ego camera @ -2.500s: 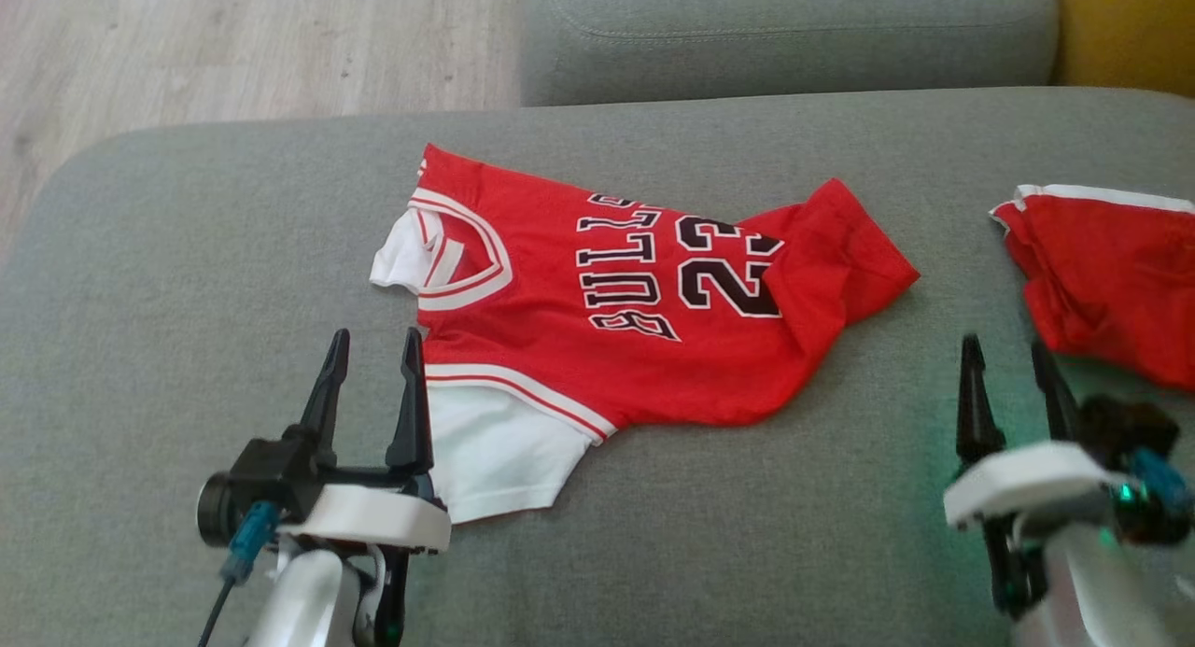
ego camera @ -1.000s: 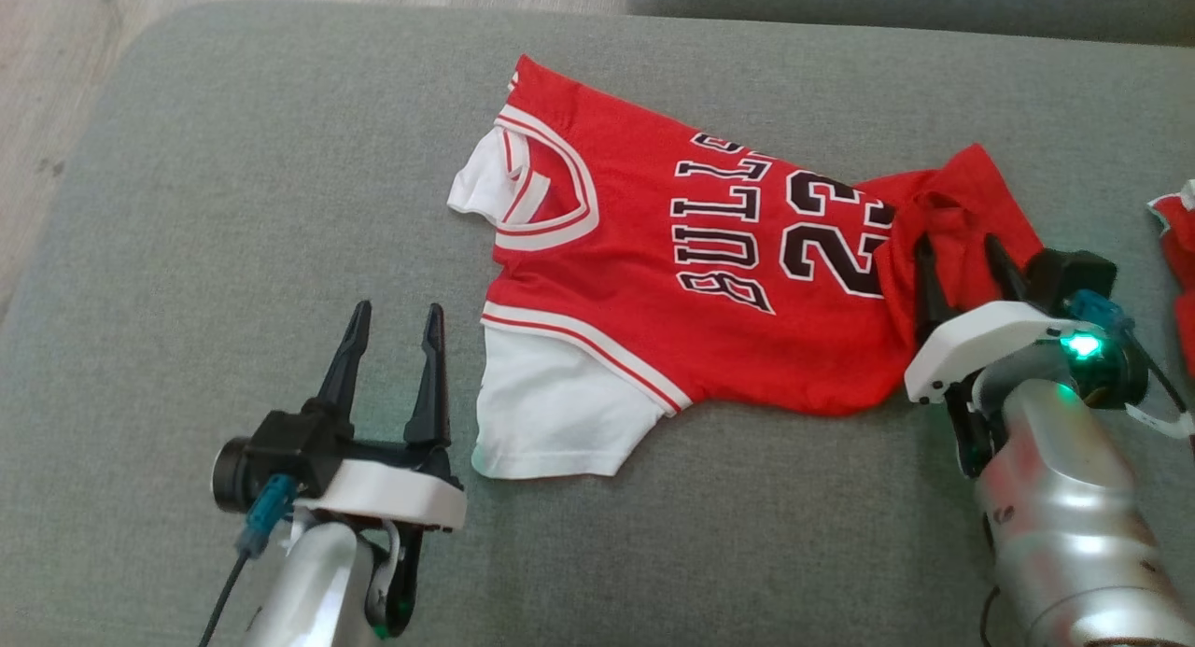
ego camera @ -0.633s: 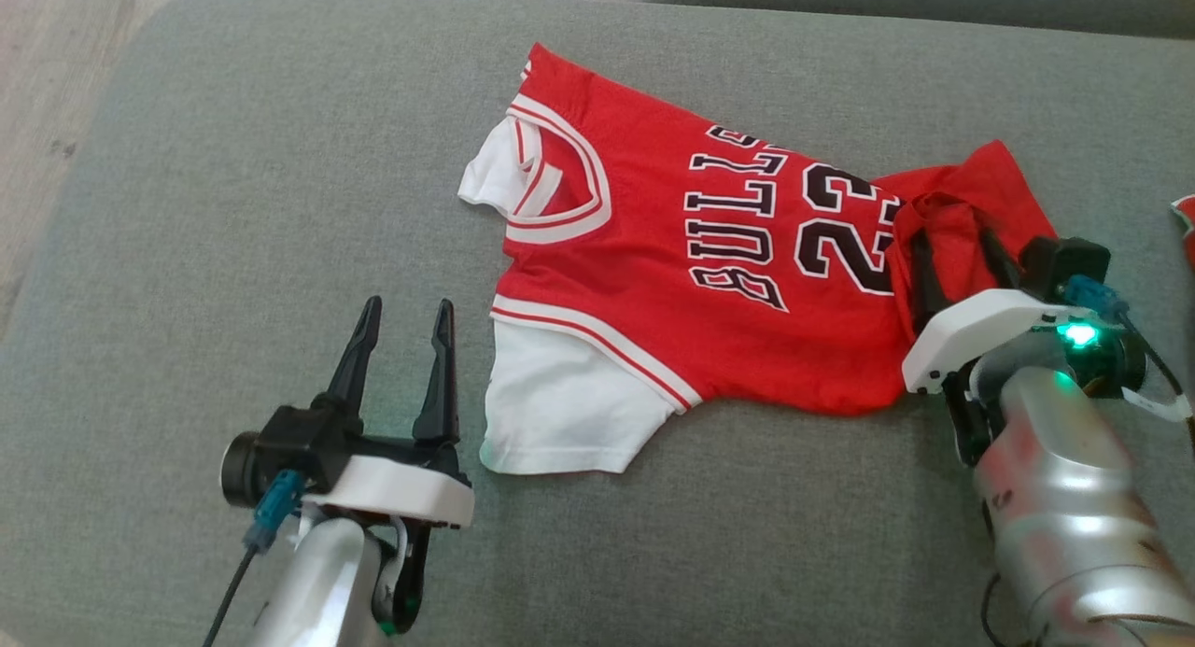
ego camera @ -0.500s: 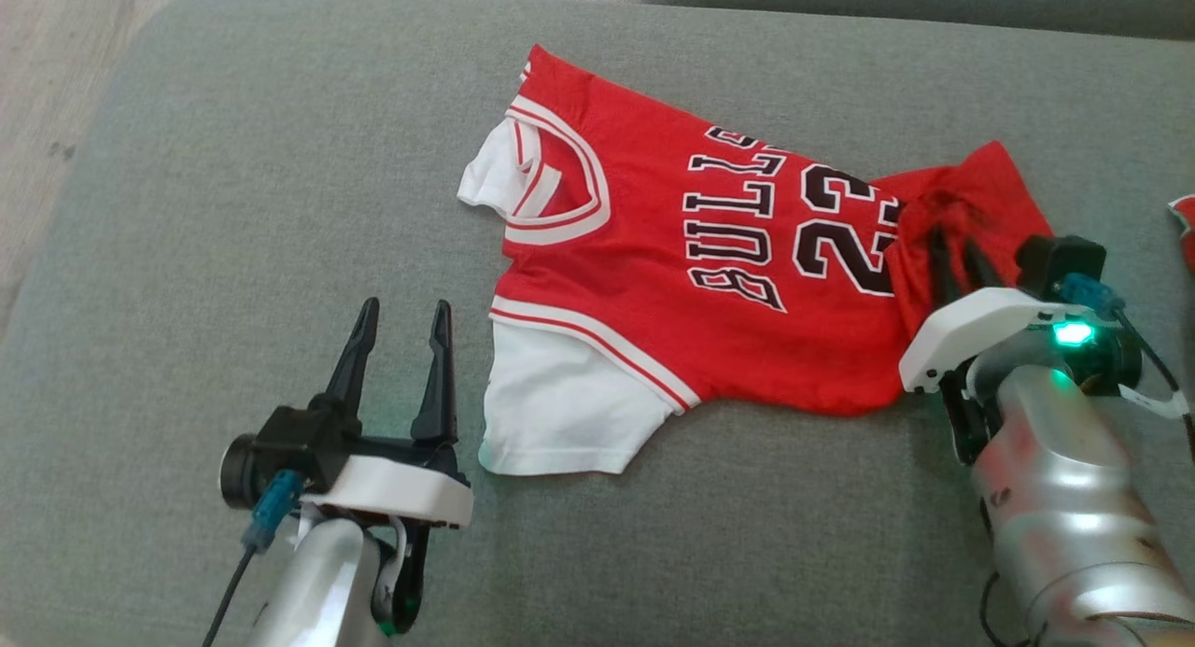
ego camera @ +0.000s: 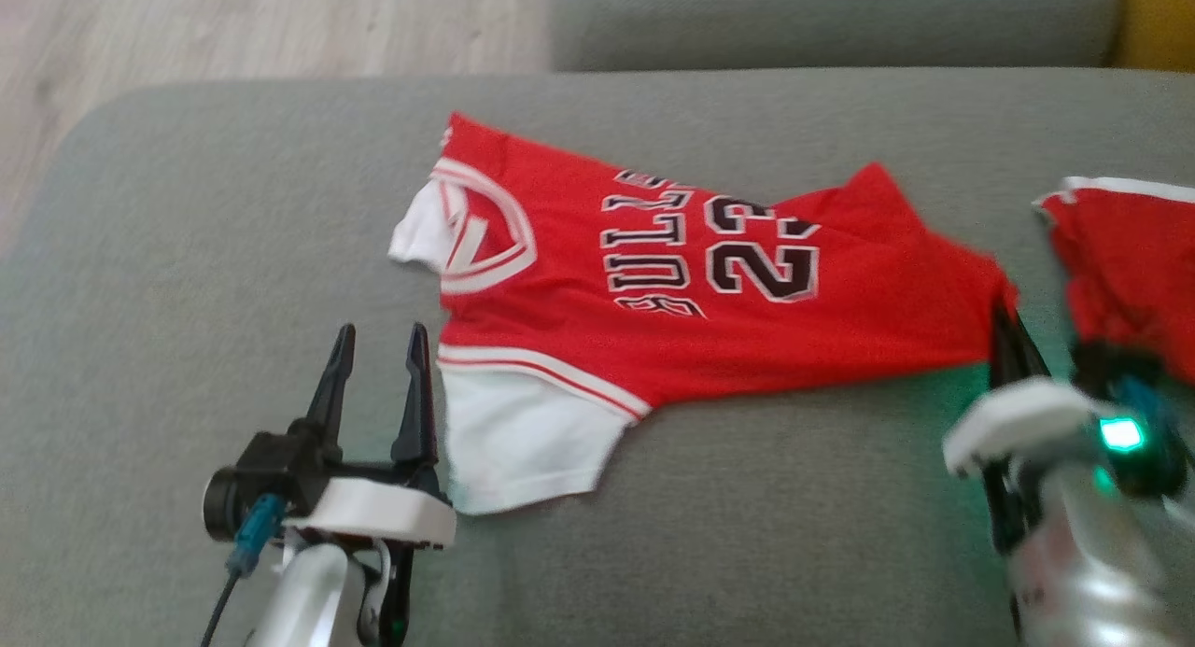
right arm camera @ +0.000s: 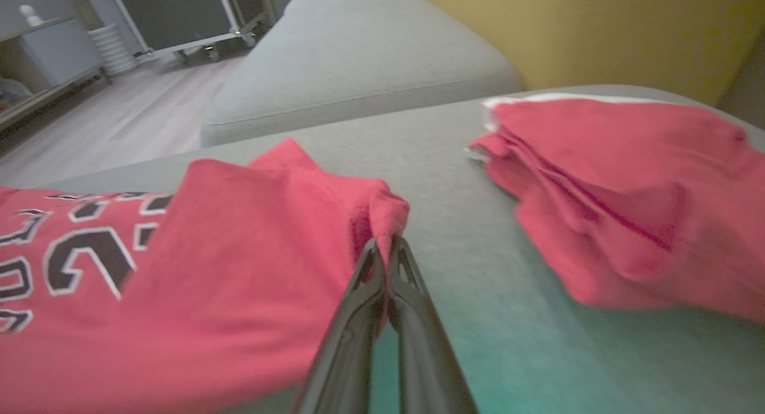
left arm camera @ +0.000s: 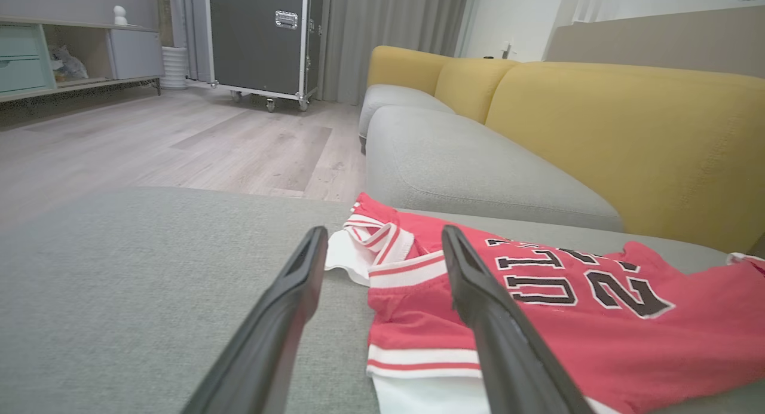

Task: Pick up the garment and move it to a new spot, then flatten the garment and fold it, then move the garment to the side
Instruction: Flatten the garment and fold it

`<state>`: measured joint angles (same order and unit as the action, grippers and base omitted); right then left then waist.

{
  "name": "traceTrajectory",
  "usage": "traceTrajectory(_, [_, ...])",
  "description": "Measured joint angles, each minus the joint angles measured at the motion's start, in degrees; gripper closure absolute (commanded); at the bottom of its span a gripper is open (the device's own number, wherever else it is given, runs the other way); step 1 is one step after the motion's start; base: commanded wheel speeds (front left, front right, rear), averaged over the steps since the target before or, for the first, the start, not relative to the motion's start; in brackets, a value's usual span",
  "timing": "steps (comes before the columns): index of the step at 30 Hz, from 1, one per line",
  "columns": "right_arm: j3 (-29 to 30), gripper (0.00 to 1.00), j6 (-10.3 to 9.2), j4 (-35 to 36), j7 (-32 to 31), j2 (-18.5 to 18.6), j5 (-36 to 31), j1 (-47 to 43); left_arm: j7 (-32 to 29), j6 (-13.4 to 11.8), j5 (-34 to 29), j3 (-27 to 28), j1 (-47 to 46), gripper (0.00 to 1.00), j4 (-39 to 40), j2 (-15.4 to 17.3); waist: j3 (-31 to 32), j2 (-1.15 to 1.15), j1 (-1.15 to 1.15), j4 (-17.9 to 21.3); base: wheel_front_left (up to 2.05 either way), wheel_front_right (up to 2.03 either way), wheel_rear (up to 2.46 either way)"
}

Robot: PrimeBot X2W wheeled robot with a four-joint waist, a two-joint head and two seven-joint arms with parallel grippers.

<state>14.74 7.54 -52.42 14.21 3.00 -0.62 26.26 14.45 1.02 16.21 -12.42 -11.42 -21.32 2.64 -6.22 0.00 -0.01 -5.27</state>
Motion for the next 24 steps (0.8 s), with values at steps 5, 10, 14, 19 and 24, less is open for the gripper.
traceTrajectory(5, [4.11, 1.00, -0.01, 1.42, -0.18, -0.12, -0.33, -5.10, 0.00, -0.09, 0.02, 0.09, 1.19, 0.00, 0.27, 0.01, 2.17, 0.00, 0.00, 2.86, 0.00, 0.00, 0.00])
traceTrajectory(10, [5.25, 0.00, -0.01, 1.70, -1.08, -0.31, -0.10, -6.22, 0.00, -0.09, 0.02, 0.16, 1.53, 0.00, 0.29, 0.01, 3.60, 0.00, 0.00, 4.29, 0.00, 0.00, 0.00])
traceTrajectory(14, [1.87, 0.00, -0.01, 4.92, -0.96, -0.30, 0.86, -6.48, 0.00, -0.07, 0.02, 0.27, 2.27, 0.00, 0.27, 0.00, 4.49, 0.00, 0.00, 4.75, 0.00, 0.00, 0.00])
traceTrajectory(19, [-5.28, 0.00, -0.01, 15.33, -0.03, -0.31, 1.80, -7.99, 0.00, -0.01, 0.02, 0.80, 2.72, 0.00, 0.26, 0.01, 5.22, 0.00, 0.00, 4.36, 0.00, 0.00, 0.00])
traceTrajectory(24, [-8.13, 0.00, -0.01, 23.61, 0.00, -0.32, 1.96, -14.17, 0.00, -0.01, 0.02, 0.74, 3.77, 0.00, 0.60, 0.02, 5.64, 0.00, 0.00, 3.81, 0.00, 0.00, 0.00])
